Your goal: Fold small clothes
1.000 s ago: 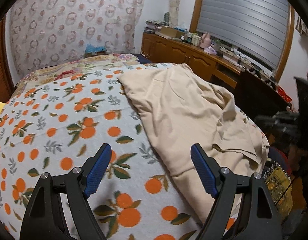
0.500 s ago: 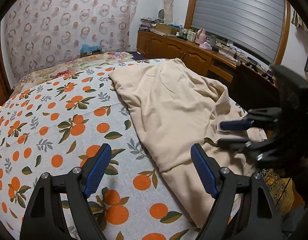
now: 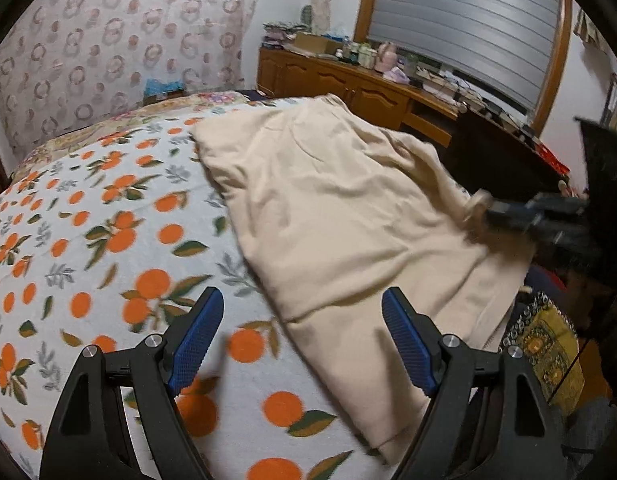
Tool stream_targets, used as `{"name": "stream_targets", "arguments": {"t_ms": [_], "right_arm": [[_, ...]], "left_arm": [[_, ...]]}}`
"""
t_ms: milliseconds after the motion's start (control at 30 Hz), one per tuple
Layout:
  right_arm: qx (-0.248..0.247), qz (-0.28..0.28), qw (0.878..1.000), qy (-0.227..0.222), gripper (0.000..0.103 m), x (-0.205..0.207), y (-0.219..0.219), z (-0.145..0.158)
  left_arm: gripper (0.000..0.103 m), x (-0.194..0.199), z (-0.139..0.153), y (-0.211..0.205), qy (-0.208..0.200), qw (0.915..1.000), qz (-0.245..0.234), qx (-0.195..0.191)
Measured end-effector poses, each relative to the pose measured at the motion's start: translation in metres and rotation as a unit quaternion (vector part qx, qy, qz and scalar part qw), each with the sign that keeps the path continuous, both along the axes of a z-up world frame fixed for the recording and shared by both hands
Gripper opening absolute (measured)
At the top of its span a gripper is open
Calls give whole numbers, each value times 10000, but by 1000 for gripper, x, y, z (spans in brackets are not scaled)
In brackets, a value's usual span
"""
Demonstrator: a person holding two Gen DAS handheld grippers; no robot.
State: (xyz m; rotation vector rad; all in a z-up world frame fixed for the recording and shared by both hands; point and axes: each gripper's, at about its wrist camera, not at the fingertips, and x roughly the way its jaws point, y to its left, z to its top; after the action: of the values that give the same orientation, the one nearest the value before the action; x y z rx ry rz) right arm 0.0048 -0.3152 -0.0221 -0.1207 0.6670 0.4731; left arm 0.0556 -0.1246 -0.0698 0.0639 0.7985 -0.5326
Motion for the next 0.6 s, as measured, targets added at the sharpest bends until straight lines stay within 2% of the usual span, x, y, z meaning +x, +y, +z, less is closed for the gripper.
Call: {"name": "stream_targets", "arguments": {"t_ms": [100, 167, 267, 333, 400, 433, 467, 600], "right_arm": [[35, -331, 9994, 33, 5, -16, -33, 6], [-100, -439, 9987, 253, 5, -23, -48, 0], [-336, -548, 9967, 505, 5, -26, -56, -15], [-266, -583, 9962, 596, 6, -26, -59, -19], [-213, -572, 9965, 573, 12, -25, -55, -18], [-246, -594, 9966, 520, 29, -22, -53, -17], [-247, -614, 9968, 452, 41, -22, -51, -16], [-151, -648, 9971, 376, 44, -10, -44, -23]], "left_arm": [[82, -2, -5, -7, 72, 9999, -101, 74], [82, -3, -8, -11, 131, 9998, -126, 120], [82, -6, -11, -12, 188, 9996, -130, 173], [82, -9, -13, -12, 233, 9995, -106, 185], [82, -12, -13, -12, 250, 9995, -84, 190], [82, -14, -13, -11, 260, 9994, -70, 197], [82, -15, -13, -11, 265, 9994, -58, 205], [82, -19, -13, -7, 269, 9995, 7, 180]]}}
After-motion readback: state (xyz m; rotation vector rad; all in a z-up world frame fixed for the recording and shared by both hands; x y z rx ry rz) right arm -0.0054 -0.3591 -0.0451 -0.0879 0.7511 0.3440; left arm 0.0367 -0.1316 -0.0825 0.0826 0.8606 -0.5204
